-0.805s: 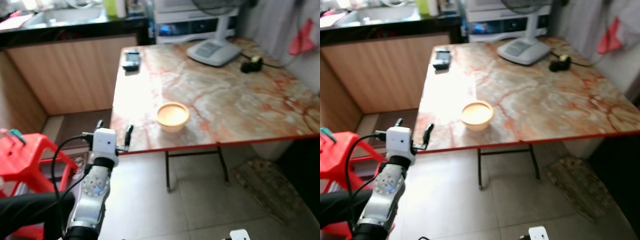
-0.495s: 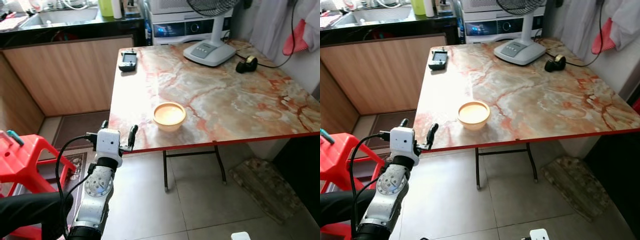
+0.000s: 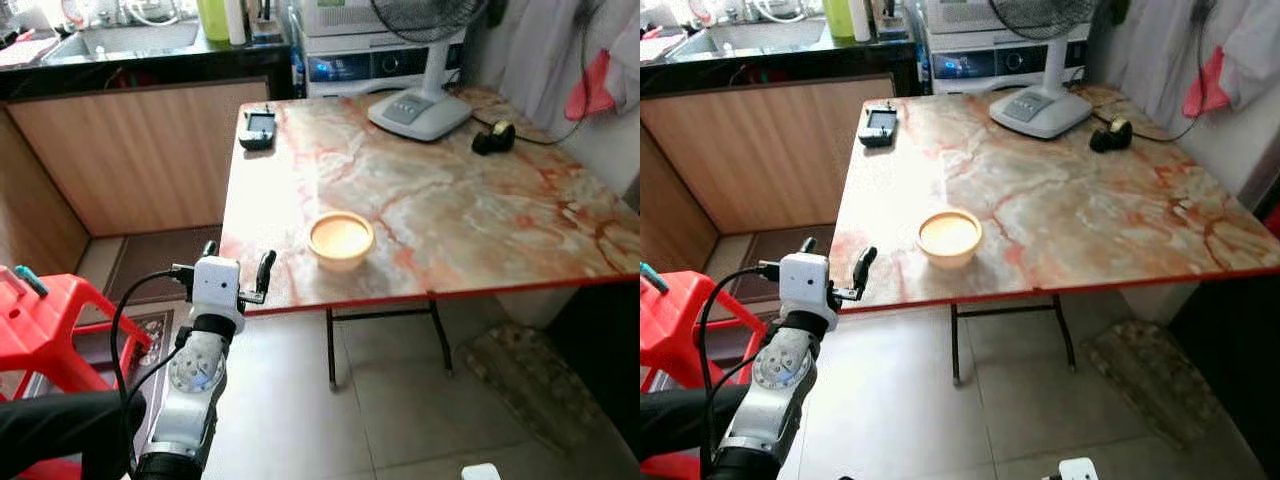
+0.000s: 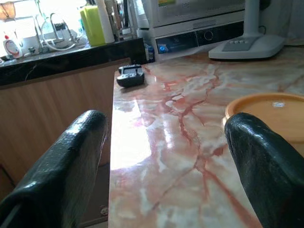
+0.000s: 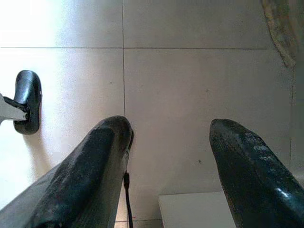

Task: Restocking fridge

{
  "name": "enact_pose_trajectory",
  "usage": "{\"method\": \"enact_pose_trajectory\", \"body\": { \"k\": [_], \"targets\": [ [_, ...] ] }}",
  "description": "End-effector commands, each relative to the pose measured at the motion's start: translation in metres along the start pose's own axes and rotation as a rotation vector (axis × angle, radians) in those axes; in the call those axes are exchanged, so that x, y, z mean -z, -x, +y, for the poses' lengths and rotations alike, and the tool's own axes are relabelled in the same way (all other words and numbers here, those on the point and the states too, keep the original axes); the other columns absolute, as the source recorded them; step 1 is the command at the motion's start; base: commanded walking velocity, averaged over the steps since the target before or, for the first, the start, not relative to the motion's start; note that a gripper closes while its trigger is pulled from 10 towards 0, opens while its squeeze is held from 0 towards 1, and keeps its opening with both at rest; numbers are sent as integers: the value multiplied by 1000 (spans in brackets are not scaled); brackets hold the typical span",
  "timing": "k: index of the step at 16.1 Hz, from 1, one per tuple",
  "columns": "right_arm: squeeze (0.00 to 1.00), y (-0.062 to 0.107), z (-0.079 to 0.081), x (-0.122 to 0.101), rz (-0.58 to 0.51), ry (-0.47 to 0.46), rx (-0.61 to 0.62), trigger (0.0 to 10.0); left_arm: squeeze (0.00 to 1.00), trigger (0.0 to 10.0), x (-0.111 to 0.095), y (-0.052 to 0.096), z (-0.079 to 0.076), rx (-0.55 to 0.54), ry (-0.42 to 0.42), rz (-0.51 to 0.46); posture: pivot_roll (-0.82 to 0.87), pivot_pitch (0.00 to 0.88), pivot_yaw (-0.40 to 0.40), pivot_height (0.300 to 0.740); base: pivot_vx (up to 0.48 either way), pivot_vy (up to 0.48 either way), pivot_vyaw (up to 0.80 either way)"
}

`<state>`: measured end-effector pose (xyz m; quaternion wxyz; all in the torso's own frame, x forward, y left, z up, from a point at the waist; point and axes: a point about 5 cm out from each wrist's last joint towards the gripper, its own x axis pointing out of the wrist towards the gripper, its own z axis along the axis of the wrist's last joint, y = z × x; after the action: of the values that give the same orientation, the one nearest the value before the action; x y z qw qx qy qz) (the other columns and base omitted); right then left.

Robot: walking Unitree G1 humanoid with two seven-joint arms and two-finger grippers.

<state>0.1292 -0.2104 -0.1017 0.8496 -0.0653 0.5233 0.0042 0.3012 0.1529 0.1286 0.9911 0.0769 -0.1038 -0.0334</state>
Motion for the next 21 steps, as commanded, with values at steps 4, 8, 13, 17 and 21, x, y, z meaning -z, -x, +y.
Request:
{"method": "enact_pose_trajectory", "body": {
  "k": [4,8,13,17,21],
  "targets": [
    [0,-1,2,-2,3,13,-9,10000,0,10000,-7,-2,-1,17,-11,-16,87,13,24,740,308,0,-236],
    [0,-1,1,-3,-1,14,-11,10000,0,10000,-8,-3,-1,14,-16,-24,87,14,21,740,305,0,0],
    [0,-1,1,-3,-3,19,-11,10000,0,10000,-3,-2,-3,2,51,12,88,17,20,740,0,0,0],
    [0,-1,1,-3,-3,22,-10,10000,0,10000,10,-2,3,-136,382,113,88,16,20,740,0,0,0],
    [0,-1,1,-3,-3,22,-8,10000,1000,10000,15,-8,11,-170,564,131,86,16,20,740,0,0,0]
  ]
}}
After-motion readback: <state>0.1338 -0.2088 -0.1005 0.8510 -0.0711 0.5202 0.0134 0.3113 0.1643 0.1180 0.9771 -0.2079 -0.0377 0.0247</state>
